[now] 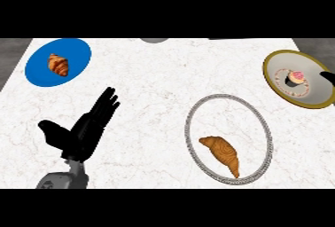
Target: Pick the cupcake from the placemat and place it in the bowl
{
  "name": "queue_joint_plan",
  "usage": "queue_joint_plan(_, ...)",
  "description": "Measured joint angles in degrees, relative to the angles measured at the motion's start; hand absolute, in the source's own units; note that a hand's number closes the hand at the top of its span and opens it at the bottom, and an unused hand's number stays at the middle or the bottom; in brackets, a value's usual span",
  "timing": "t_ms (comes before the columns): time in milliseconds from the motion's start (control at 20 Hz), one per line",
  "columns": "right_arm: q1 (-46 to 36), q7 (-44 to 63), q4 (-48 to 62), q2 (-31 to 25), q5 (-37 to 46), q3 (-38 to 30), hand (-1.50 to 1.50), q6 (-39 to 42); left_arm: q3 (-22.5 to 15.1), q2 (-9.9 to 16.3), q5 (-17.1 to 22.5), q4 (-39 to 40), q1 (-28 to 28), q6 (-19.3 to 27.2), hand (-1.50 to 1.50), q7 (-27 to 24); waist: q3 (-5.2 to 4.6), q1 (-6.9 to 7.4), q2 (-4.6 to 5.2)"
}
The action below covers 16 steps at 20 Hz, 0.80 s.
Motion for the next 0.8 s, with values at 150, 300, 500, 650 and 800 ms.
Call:
queue_joint_plan(150, 6.5, -3.2, -7.6, 4.0, -2.8, -0.2, -1.5, 3.7, 0.2, -0.1, -0.2, -0.2, 0.9, 0.3, 0.0, -0.4, -0.08, -0.86, -0.24)
queue_joint_plan(300, 13.6, -5.9, -14.9, 9.1, -4.7, 0.1, 1.5, 6.8, 0.4, -0.4, -0.5, -0.3, 1.3, 1.1, 0.0, -0.6, -0.16, -2.0, -0.52)
queue_joint_plan(500, 24.3, -9.6, -24.7, 15.5, -6.1, 0.8, 1.5, 11.0, 1.2, 0.2, -0.2, -0.9, 1.7, 1.2, 0.0, -0.3, -0.25, -3.2, -0.74)
queue_joint_plan(650, 33.7, -13.1, -30.0, 20.4, -8.0, 1.5, 1.5, 14.3, 1.3, 0.3, 0.0, -1.2, 2.0, 1.1, 0.0, -0.2, -0.22, -3.51, -0.6)
queue_joint_plan(800, 43.6, -16.7, -32.7, 22.9, -9.7, 3.9, 1.5, 16.8, 1.1, 0.1, -0.2, -1.6, 1.9, 1.3, 0.0, -0.3, -0.15, -3.4, -0.31)
